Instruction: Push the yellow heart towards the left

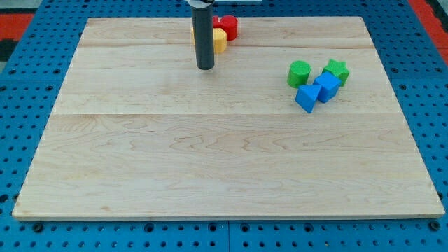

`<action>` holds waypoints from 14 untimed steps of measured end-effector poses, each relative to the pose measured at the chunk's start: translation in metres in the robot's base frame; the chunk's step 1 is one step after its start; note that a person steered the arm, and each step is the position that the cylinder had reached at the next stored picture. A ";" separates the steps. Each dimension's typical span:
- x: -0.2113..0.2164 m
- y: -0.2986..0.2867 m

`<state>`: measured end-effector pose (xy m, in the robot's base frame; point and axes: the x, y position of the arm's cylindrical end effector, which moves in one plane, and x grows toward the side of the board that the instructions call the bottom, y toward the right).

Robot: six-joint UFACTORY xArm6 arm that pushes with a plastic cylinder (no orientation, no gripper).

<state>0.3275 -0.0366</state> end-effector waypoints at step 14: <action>-0.095 -0.134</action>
<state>0.2325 -0.1709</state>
